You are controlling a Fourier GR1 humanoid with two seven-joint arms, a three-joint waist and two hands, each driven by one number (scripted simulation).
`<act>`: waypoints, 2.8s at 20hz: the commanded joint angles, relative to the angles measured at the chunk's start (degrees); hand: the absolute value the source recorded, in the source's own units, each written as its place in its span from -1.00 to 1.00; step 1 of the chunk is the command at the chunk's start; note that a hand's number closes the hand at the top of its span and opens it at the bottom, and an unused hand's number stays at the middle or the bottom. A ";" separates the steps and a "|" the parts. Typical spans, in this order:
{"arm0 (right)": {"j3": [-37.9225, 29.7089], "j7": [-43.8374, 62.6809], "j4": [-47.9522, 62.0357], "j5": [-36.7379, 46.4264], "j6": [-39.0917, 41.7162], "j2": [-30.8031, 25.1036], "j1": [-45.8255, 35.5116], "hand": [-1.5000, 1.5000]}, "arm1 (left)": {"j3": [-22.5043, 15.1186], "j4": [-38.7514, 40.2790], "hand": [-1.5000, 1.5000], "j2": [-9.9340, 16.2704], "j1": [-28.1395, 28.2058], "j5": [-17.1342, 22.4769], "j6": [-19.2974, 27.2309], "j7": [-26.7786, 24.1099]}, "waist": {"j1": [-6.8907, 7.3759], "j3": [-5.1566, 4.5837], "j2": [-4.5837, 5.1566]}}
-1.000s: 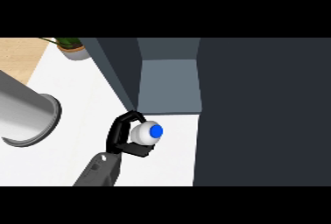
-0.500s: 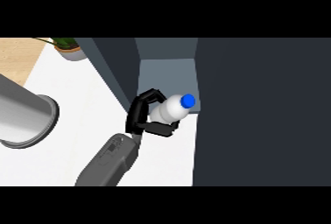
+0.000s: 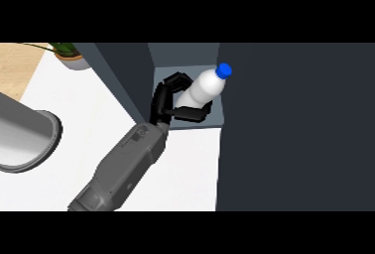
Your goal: Pick up the bottled water, place it into the cabinet and close the cabinet
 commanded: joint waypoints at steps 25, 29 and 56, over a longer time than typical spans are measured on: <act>-4.43 -1.98 -2.04 -4.77 5.92 -1.23 1.48 -1.00 | 5.71 25.23 -1.00 0.01 -21.09 -1.71 17.70 -8.58 | -1.58 -0.10 1.20; -3.06 -3.49 -1.62 -4.77 6.06 0.02 1.25 -1.00 | 11.35 18.23 1.00 0.04 -20.83 3.84 9.07 -14.59 | -1.26 -0.15 0.98; 6.72 2.37 -7.38 5.16 -0.57 2.39 4.06 -1.00 | -16.54 -24.30 -1.00 1.64 15.74 16.31 -9.61 -8.04 | 4.20 -0.05 -1.60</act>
